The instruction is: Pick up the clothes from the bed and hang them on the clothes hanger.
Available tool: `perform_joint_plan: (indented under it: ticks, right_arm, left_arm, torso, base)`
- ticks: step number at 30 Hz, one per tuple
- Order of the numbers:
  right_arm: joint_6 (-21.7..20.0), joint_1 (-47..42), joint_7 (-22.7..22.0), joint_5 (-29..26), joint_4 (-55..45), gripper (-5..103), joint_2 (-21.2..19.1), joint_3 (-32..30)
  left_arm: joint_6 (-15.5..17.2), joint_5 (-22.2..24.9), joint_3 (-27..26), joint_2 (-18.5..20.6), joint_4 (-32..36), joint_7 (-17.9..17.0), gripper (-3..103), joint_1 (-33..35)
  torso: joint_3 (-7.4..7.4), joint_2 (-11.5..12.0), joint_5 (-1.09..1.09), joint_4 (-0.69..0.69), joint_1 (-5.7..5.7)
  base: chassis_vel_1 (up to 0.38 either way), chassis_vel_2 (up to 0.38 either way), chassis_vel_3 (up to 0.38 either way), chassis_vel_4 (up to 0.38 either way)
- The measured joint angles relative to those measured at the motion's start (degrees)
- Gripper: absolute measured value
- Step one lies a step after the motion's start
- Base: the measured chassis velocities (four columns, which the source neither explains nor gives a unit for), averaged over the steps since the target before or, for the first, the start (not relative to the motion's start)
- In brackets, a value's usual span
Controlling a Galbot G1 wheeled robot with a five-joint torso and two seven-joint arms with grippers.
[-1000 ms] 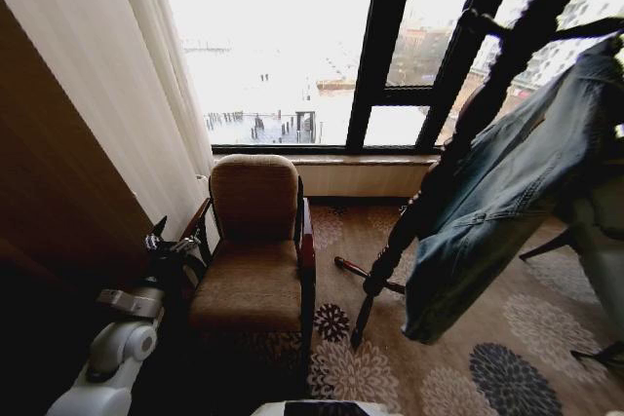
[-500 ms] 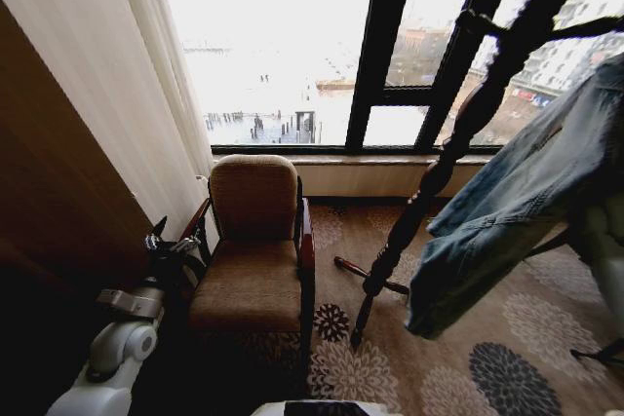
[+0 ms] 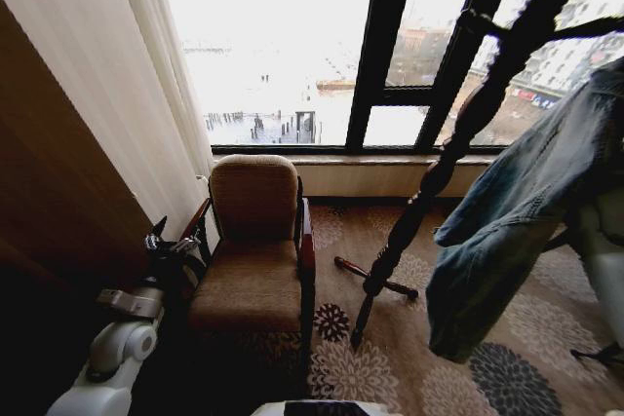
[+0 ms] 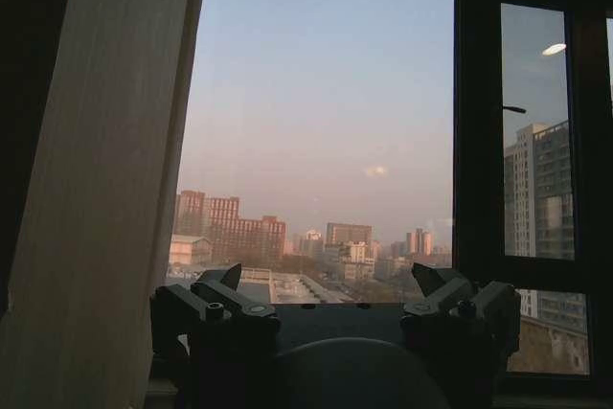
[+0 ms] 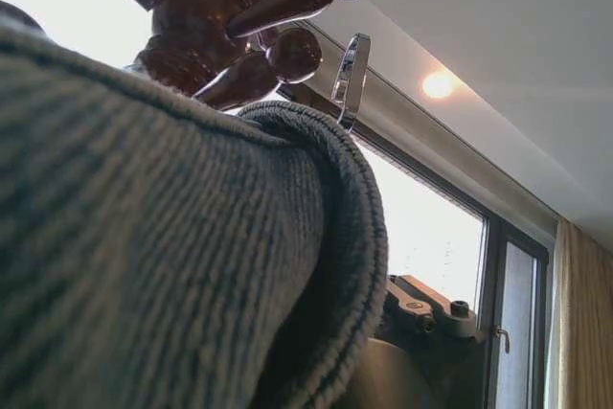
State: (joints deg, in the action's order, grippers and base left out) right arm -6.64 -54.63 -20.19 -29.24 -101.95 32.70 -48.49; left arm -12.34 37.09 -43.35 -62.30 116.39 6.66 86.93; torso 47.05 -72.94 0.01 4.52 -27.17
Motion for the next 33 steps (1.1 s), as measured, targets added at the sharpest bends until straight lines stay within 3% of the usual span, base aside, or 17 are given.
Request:
perform_joint_plan:
  ticks: [14,33]
  right_arm:
    - [0.0,8.7,-0.4,1.3,1.8,19,-1.3,9.6]
    - [-0.1,3.3,-1.3,1.7,1.2,19,1.4,5.5]
  left_arm:
    - [0.0,0.0,0.0,0.0,0.0,0.0,100,0.0]
    - [0.0,0.0,0.0,0.0,0.0,0.0,100,0.0]
  torso:
    - [0.01,0.0,-0.02,-0.02,-0.01]
    - [0.0,0.0,-0.02,-0.01,0.0]
  base:
    - [0.0,0.0,0.0,0.0]
    - [0.0,0.0,0.0,0.0]
